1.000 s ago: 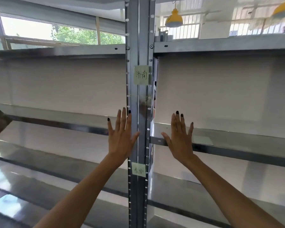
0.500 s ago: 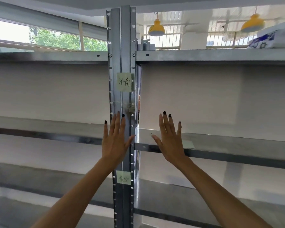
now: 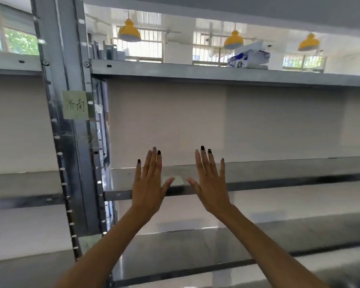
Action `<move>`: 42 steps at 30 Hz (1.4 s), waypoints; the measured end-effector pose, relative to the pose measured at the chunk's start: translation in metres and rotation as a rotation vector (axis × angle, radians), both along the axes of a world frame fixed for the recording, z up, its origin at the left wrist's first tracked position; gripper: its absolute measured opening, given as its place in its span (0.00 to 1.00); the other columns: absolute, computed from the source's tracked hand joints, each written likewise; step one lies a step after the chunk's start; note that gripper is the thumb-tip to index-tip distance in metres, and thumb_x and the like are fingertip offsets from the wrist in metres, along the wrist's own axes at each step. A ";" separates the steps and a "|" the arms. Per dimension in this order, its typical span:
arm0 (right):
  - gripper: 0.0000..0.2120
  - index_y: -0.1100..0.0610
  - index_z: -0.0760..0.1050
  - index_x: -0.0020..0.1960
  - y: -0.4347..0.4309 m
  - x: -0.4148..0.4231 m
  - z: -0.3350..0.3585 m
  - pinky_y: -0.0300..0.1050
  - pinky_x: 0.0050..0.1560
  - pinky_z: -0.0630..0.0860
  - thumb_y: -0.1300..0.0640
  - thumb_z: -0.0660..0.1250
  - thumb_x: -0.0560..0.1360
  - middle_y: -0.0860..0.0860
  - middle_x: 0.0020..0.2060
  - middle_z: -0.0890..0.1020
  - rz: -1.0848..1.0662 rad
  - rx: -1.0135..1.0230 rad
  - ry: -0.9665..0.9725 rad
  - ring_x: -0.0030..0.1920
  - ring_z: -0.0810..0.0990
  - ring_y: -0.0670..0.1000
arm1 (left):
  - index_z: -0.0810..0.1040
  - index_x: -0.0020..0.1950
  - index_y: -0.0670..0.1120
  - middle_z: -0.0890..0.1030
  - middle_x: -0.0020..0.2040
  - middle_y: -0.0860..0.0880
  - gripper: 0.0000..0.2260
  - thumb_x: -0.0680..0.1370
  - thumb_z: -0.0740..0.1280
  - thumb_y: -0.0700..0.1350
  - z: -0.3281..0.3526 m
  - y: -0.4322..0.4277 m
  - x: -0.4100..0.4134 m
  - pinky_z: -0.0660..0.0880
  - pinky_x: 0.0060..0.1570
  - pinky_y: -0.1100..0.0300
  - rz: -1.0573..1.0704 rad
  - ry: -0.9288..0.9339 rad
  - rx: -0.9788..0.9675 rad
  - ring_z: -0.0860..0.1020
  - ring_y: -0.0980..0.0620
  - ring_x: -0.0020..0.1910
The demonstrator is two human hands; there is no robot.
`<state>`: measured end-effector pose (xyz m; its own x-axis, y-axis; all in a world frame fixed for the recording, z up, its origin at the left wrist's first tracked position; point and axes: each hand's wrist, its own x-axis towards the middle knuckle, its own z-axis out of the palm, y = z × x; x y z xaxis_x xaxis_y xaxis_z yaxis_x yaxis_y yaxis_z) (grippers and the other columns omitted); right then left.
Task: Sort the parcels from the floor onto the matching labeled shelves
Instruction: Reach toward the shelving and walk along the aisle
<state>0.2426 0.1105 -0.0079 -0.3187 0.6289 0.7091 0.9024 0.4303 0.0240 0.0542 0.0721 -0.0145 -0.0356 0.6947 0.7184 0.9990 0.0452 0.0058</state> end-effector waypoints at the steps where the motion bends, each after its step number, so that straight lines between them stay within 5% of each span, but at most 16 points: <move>1: 0.38 0.54 0.45 0.78 0.001 0.014 0.000 0.63 0.74 0.42 0.32 0.43 0.75 0.53 0.78 0.46 -0.034 -0.001 0.000 0.77 0.44 0.56 | 0.33 0.75 0.46 0.36 0.77 0.47 0.37 0.75 0.38 0.67 -0.001 0.007 0.015 0.43 0.76 0.46 -0.022 0.003 -0.002 0.39 0.47 0.77; 8: 0.39 0.54 0.41 0.77 -0.003 0.110 -0.002 0.63 0.75 0.43 0.31 0.36 0.74 0.53 0.77 0.45 -0.200 -0.032 0.039 0.77 0.43 0.56 | 0.37 0.77 0.44 0.38 0.78 0.46 0.37 0.76 0.43 0.66 -0.004 0.038 0.103 0.41 0.75 0.47 -0.159 0.058 0.002 0.39 0.48 0.77; 26: 0.37 0.57 0.46 0.78 -0.035 0.355 -0.023 0.62 0.75 0.46 0.35 0.45 0.77 0.55 0.78 0.49 -0.539 -0.025 0.085 0.77 0.46 0.56 | 0.36 0.76 0.45 0.37 0.78 0.46 0.37 0.75 0.37 0.67 -0.012 0.060 0.353 0.43 0.76 0.46 -0.404 0.061 -0.045 0.37 0.47 0.76; 31: 0.38 0.56 0.40 0.77 -0.053 0.426 -0.033 0.61 0.75 0.42 0.33 0.38 0.76 0.54 0.78 0.45 -0.623 -0.063 0.088 0.77 0.44 0.56 | 0.35 0.76 0.46 0.37 0.78 0.47 0.37 0.75 0.38 0.67 -0.022 0.057 0.428 0.42 0.76 0.46 -0.513 0.032 -0.063 0.38 0.47 0.76; 36: 0.37 0.55 0.37 0.77 -0.064 0.473 -0.041 0.64 0.75 0.48 0.35 0.44 0.77 0.53 0.78 0.43 -0.679 -0.097 0.150 0.77 0.44 0.55 | 0.39 0.77 0.45 0.39 0.78 0.47 0.37 0.76 0.42 0.67 -0.025 0.056 0.489 0.45 0.76 0.46 -0.591 0.040 -0.071 0.38 0.48 0.76; 42: 0.38 0.53 0.33 0.75 -0.073 0.516 -0.044 0.62 0.75 0.44 0.32 0.31 0.73 0.53 0.78 0.43 -0.788 -0.118 0.135 0.77 0.44 0.56 | 0.45 0.78 0.45 0.45 0.79 0.46 0.37 0.76 0.41 0.67 -0.028 0.067 0.545 0.43 0.75 0.47 -0.652 0.070 -0.065 0.43 0.47 0.77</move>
<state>0.7589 0.0377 -0.0522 0.3336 0.7062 0.6245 0.9333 -0.3409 -0.1130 0.5996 0.1392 -0.0425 0.4521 0.6004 0.6596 0.8198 -0.5711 -0.0420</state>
